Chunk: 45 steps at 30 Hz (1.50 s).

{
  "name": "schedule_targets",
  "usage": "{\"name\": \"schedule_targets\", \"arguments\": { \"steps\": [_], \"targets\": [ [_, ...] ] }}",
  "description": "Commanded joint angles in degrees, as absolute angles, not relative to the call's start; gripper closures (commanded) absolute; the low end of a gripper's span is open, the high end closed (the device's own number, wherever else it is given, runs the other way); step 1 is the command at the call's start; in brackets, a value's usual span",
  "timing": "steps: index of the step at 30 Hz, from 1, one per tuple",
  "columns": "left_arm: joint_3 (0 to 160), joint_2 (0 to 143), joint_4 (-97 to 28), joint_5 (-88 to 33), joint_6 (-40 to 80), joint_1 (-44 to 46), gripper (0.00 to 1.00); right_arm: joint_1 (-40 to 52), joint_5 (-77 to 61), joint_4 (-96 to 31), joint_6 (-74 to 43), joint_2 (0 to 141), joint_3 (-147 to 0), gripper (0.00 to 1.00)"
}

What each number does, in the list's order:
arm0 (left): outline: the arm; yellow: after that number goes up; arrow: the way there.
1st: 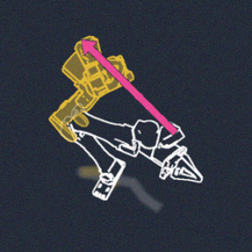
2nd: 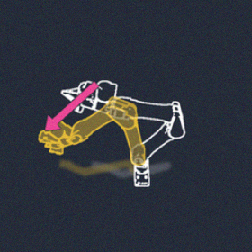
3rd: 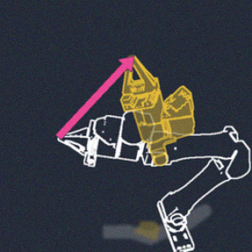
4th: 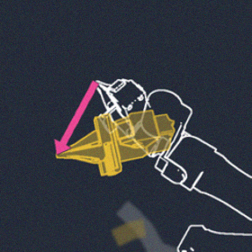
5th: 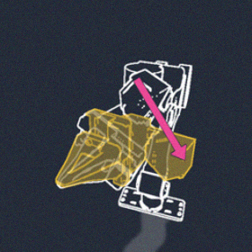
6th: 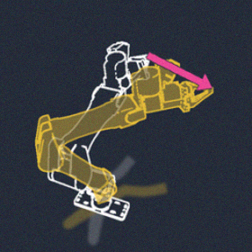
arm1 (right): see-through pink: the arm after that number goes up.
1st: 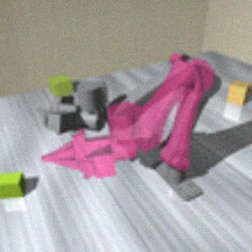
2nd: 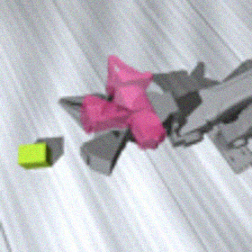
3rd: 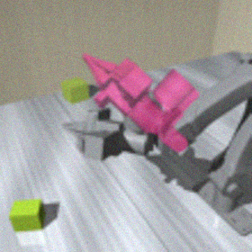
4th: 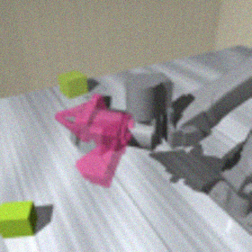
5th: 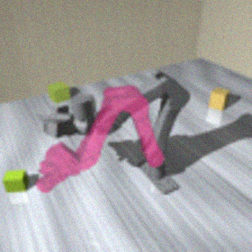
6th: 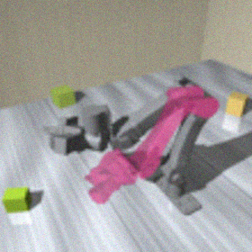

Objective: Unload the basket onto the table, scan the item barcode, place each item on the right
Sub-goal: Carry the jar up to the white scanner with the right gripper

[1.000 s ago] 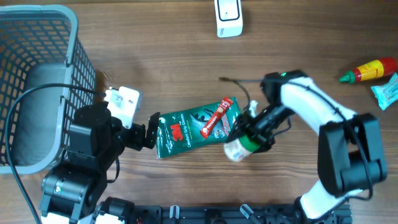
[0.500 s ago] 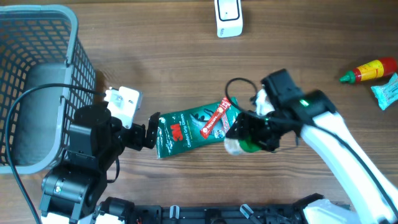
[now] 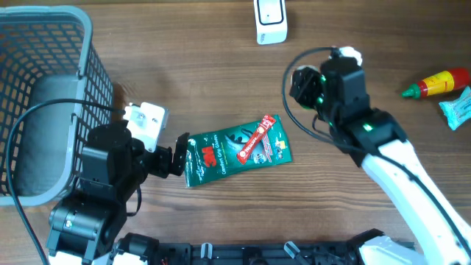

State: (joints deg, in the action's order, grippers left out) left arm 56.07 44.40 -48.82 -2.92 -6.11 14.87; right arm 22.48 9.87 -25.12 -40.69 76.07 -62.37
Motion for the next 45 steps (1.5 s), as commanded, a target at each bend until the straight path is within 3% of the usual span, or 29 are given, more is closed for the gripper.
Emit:
{"name": "schedule_targets", "arguments": {
  "steps": [1, 9, 16, 24, 35, 45],
  "targets": [
    [56.01, 44.29, -48.75, -3.4, -5.72, 14.61, 0.0, 22.5, 15.42, -18.39, -40.45, 83.64, -63.05, 0.46],
    [56.01, 44.29, -48.75, -3.4, -5.72, 14.61, 0.0, 22.48, 15.9, -7.51, -35.11, 90.54, -63.05, 0.43],
    [56.01, 44.29, -48.75, -3.4, -5.72, 14.61, 0.0, 22.48, 16.08, 17.17, -21.19, 98.7, -63.05, 0.44],
    [56.01, 44.29, -48.75, -3.4, -5.72, 14.61, 0.0, 22.0, 16.75, 48.31, -14.94, 112.6, -64.79, 0.43],
    [56.01, 44.29, -48.75, -3.4, -5.72, 14.61, 0.0, 18.5, 16.67, 44.82, -15.0, 137.29, -93.76, 0.44],
    [56.01, 44.29, -48.75, -3.4, -5.72, 14.61, 0.0, 18.41, 13.69, 39.46, -15.59, 135.39, -94.52, 0.43]
  ]
}}
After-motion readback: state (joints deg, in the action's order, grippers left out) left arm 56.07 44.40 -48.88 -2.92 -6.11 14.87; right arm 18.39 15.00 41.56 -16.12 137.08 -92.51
